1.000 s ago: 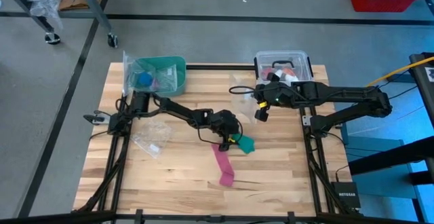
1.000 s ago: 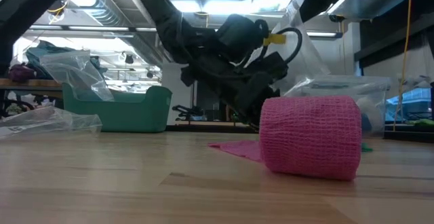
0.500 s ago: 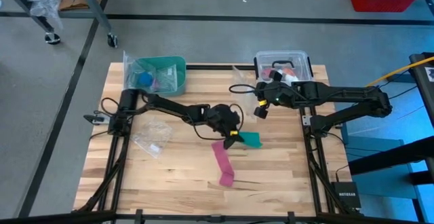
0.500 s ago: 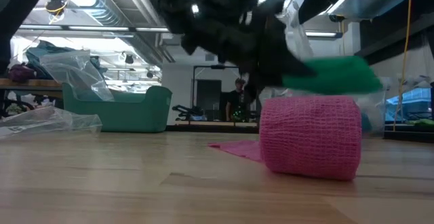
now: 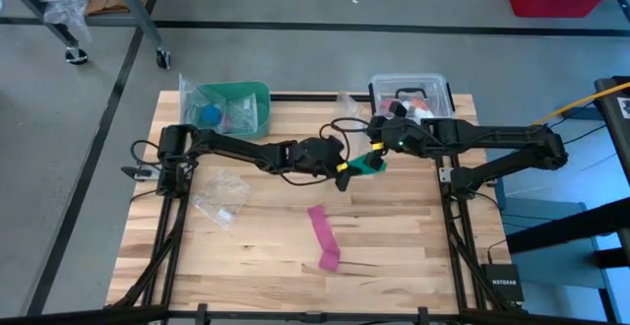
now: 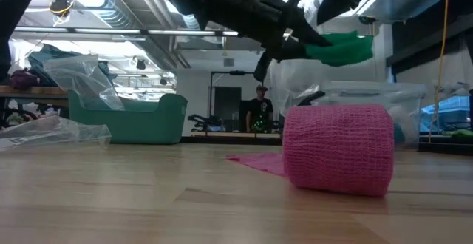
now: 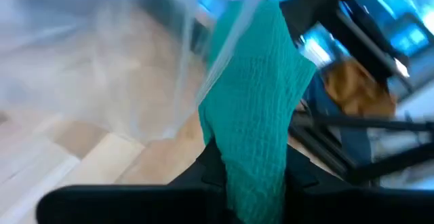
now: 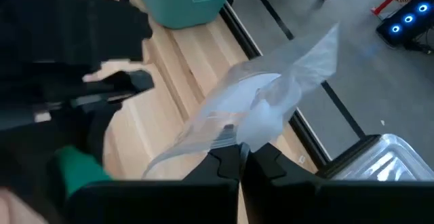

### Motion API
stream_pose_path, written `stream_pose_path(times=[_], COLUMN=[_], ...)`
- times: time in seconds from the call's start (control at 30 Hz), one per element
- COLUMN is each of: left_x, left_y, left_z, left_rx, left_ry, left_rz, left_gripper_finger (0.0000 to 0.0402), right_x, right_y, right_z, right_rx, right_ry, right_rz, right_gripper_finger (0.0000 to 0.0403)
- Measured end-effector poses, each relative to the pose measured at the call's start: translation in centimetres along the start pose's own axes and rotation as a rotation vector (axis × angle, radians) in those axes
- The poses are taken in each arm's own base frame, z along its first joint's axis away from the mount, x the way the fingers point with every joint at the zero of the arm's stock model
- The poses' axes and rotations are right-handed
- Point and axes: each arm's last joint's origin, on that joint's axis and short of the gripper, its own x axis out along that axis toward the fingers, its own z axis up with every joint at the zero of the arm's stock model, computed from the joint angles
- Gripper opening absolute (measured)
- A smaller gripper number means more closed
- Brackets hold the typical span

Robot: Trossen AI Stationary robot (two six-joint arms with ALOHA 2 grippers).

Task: Roll bandage
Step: Put the green bandage into the transparent zip bag

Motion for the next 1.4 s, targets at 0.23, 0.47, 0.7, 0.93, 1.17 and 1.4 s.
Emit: stream_pose_path(times=[0.23, 0.47, 0.7, 0.93, 1.17, 1.4], left_x=[-0.2, -0.7, -1.7, -2.0, -2.1, -2.0], left_y=[-0.5, -1.2, -1.4, -1.6, -1.0, -0.8], left_z=[0.0, -1.0, -1.3, -0.8, 0.1, 1.2], left_rx=[-0.084, -0.089, -0.097, -0.142, -0.223, -0.259], left_ry=[-0.054, -0.060, -0.123, -0.207, -0.351, -0.407], left_rz=[0.045, 0.142, 0.329, 0.355, 0.423, 0.374], left_gripper_finger=[0.0048, 0.0048, 0.0048, 0.0048, 0.0048, 0.0061], right_x=[0.9, 1.1, 1.0, 0.9, 0.9, 0.9], right_y=[0.3, 0.4, 0.3, 0.5, 0.9, 1.4], right_z=[-0.3, -0.6, -1.4, -1.7, -1.8, -0.9], right_rx=[-0.001, 0.003, -0.033, -0.051, -0.038, -0.024], right_ry=[0.044, 0.083, 0.154, 0.194, 0.214, 0.132], right_rz=[-0.059, -0.069, -0.052, 0.012, 0.151, 0.281], right_gripper_finger=[0.0001, 0.0001, 0.0001, 0.0001, 0.0001, 0.0001])
